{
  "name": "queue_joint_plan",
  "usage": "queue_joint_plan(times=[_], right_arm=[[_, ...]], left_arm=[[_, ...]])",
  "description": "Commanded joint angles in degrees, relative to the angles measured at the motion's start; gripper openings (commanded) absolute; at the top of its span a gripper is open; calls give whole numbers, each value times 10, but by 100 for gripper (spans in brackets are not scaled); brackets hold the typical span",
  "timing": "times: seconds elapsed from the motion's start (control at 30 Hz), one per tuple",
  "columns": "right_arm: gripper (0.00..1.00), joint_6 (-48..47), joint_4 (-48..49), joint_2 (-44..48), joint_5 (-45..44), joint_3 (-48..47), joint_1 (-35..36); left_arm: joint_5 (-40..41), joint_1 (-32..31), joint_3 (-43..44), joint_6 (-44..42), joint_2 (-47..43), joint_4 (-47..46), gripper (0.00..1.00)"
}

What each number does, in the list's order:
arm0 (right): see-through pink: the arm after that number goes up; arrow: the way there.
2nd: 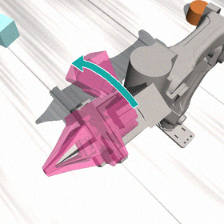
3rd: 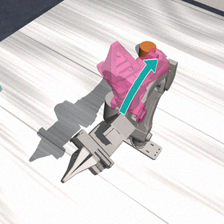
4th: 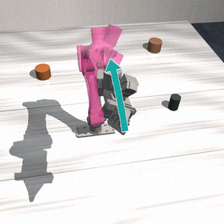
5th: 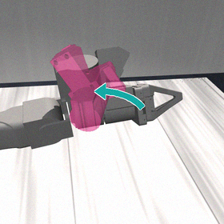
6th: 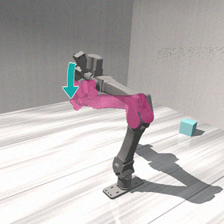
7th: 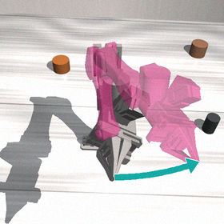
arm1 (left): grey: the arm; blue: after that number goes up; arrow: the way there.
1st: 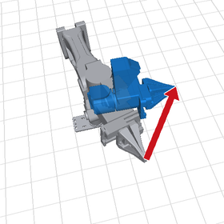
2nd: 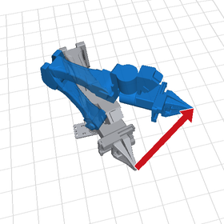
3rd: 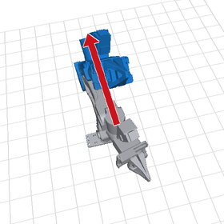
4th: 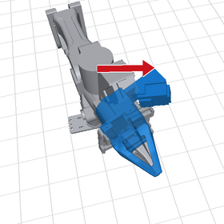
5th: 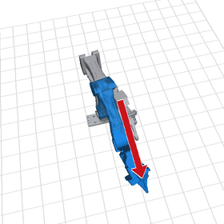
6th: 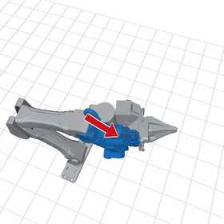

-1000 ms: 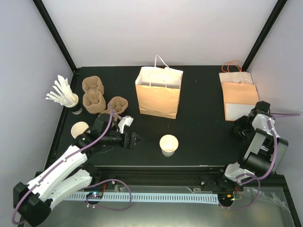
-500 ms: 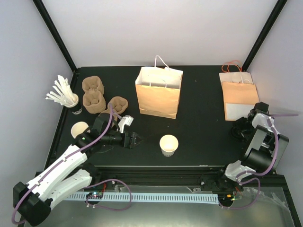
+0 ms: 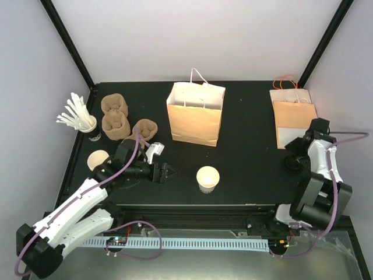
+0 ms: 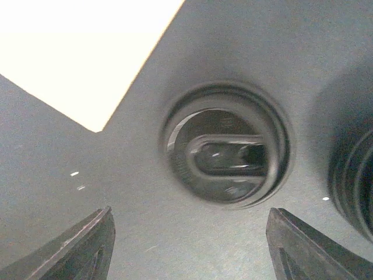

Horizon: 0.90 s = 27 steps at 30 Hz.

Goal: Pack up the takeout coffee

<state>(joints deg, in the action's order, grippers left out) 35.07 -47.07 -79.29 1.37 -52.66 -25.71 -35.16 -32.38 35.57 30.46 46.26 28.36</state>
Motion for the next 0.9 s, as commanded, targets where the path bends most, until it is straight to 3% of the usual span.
queue_joint_plan(times=[0.0,0.07,0.13,0.2,0.4,0.87], right_arm=[[74,20,-44,46,-20,-46,39],[80,27,-57,52,-36,-58,47],[95,32,-66,43,-57,-64,46],[100,37,-73,20,-78,-68,46],[100,44,-75,-64,-129,-75,46],[97,33,-20,-132,-121,-65,45]], left_arm=[[6,-3,29,-9,6,4,97],[6,-3,29,-11,7,5,98],[5,-3,28,-12,7,6,98],[5,-3,26,-14,6,8,98],[4,-4,32,-25,6,28,98],[10,-4,57,-29,35,46,98]])
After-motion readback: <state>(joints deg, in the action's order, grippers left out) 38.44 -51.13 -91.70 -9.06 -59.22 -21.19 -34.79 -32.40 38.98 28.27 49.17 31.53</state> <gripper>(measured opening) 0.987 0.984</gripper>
